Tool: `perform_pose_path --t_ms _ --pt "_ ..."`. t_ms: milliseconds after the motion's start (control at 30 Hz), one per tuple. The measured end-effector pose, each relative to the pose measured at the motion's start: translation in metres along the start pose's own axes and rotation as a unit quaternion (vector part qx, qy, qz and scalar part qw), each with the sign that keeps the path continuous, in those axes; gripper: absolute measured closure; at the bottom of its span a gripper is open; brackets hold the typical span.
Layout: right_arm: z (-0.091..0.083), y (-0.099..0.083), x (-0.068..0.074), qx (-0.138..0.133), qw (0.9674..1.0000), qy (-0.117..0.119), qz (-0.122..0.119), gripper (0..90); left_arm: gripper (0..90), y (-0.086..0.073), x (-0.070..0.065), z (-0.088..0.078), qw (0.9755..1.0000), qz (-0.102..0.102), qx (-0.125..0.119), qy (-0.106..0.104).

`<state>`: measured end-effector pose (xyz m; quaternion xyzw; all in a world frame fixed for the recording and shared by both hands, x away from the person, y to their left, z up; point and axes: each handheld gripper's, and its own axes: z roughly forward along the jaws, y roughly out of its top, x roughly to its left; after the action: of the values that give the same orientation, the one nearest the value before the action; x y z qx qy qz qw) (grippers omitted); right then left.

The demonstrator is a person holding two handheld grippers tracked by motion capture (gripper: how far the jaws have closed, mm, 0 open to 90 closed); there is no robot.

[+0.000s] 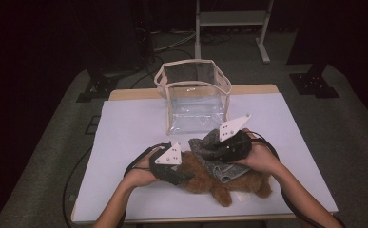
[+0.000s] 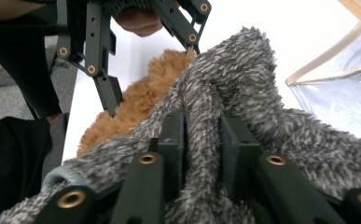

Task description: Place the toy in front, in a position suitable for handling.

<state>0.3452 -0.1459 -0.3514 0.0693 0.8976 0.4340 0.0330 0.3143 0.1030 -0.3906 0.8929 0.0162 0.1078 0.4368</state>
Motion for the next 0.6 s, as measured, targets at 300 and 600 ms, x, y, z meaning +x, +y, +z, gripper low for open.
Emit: perform_pose_path --t_ms 300,600 --pt "-0.026 -0.002 0.003 -0.006 0.9998 -0.014 -0.011 48.7 36.8 -0.001 0.001 -0.001 1.0 -0.002 0.0 -0.003" --pt "-0.008 -0.01 0.002 0.013 0.9999 -0.004 -0.004 48.5 37.0 0.001 0.0 0.0 0.9999 0.008 0.006 0.0"
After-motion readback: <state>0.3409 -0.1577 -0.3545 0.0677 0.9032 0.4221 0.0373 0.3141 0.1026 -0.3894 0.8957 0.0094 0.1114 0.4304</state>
